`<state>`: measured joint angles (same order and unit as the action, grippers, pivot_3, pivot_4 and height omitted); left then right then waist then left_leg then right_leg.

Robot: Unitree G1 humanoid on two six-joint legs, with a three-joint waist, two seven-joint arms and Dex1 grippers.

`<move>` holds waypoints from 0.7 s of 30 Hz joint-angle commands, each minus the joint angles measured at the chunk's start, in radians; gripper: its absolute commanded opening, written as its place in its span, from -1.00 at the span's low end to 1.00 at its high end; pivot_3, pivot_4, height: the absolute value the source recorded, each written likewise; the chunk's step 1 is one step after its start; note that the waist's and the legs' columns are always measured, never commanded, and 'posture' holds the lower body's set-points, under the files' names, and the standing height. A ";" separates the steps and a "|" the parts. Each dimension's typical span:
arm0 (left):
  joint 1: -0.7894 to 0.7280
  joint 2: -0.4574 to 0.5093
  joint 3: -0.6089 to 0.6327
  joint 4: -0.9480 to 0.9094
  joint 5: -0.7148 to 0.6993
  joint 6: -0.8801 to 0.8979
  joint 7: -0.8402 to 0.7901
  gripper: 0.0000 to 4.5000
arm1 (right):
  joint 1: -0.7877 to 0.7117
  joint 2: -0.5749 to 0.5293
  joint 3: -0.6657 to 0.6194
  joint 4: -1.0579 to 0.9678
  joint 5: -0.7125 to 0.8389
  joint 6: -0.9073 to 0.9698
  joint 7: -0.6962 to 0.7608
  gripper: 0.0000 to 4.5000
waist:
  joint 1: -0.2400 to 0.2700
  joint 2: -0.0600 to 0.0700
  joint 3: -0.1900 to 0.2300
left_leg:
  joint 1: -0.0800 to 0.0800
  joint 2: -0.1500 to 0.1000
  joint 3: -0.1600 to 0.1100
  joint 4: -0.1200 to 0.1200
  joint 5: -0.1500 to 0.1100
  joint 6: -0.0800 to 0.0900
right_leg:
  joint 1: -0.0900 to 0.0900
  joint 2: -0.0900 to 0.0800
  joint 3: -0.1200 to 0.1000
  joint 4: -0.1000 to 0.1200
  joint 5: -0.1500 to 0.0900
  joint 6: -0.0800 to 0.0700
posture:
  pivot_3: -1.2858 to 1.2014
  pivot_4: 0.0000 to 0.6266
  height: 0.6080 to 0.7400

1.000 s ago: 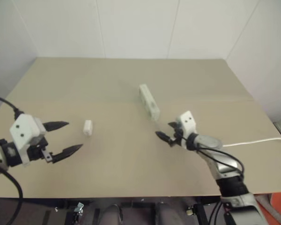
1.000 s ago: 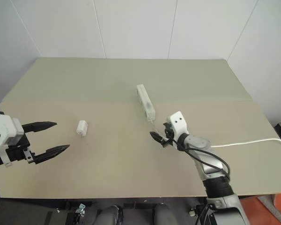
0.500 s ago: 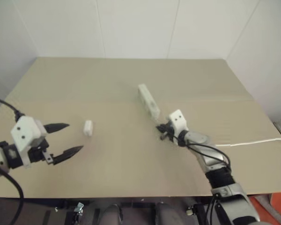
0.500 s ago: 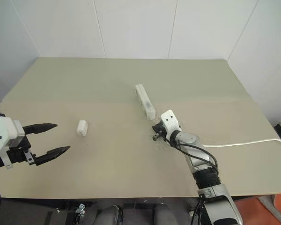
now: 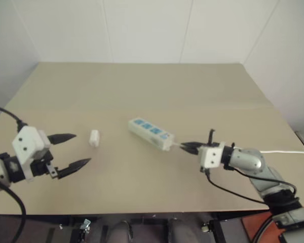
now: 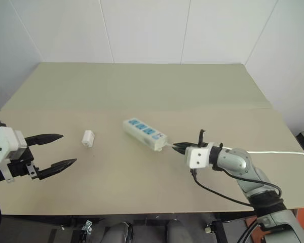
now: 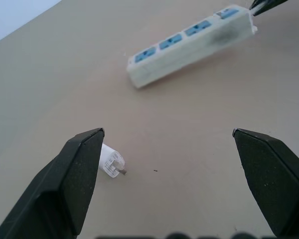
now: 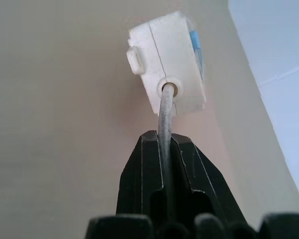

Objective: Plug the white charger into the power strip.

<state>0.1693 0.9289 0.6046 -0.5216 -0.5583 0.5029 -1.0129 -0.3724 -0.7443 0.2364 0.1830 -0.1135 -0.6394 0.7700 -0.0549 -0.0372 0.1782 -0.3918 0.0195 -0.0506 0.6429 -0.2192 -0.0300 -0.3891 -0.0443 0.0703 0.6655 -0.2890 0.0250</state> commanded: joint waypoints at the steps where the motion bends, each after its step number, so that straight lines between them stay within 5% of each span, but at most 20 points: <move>1: -0.019 0.008 -0.013 0.005 -0.009 -0.019 -0.006 1.00 | -0.014 -0.021 0.031 0.056 -0.035 -0.134 0.033 -0.84 | -0.001 0.000 0.000 | 0.001 0.000 0.000 0.000 0.000 0.000 | 0.001 0.000 0.000 0.000 0.000 0.000 | 0.03 -0.52 1.00; 8: -0.046 0.010 -0.038 0.014 -0.006 -0.023 -0.010 1.00 | -0.023 -0.065 0.067 0.135 -0.091 -0.166 0.073 0.19 | 0.003 0.000 0.000 | 0.002 0.000 0.000 0.000 0.000 0.000 | 0.001 0.000 0.000 0.001 0.000 0.000 | 0.03 -0.52 1.00; 13: -0.031 0.005 -0.028 0.004 -0.004 -0.022 -0.012 1.00 | 0.111 -0.179 -0.005 -0.095 0.359 0.159 0.292 0.94 | 0.026 0.000 0.000 | 0.000 0.001 -0.002 0.000 -0.001 0.001 | 0.003 -0.001 -0.001 -0.001 0.000 0.000 | 0.03 -0.52 1.00; 17: -0.036 0.003 -0.041 0.011 -0.003 -0.027 -0.011 1.00 | 0.181 -0.170 -0.088 -0.254 0.588 0.453 0.275 0.98 | 0.021 0.000 0.000 | 0.002 0.003 -0.002 0.001 -0.001 0.001 | 0.003 -0.001 0.000 0.000 0.000 0.000 | 0.03 -0.52 1.00; 21: -0.047 0.001 -0.057 0.014 -0.006 -0.028 -0.012 1.00 | 0.210 -0.069 -0.107 -0.343 0.616 0.646 0.148 0.98 | 0.011 0.000 -0.001 | 0.004 0.007 0.000 0.001 -0.001 0.001 | 0.004 0.003 0.000 0.001 0.001 -0.002 | 0.03 -0.52 1.00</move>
<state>0.1301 0.9289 0.5414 -0.4964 -0.5536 0.4983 -1.0233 -0.1723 -0.8353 0.1475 -0.1059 0.4665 -0.0714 0.9699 -0.0438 -0.0375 0.1776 -0.3880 0.0268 -0.0505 0.6442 -0.2198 -0.0288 -0.3856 -0.0399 0.0704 0.6665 -0.2879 0.0231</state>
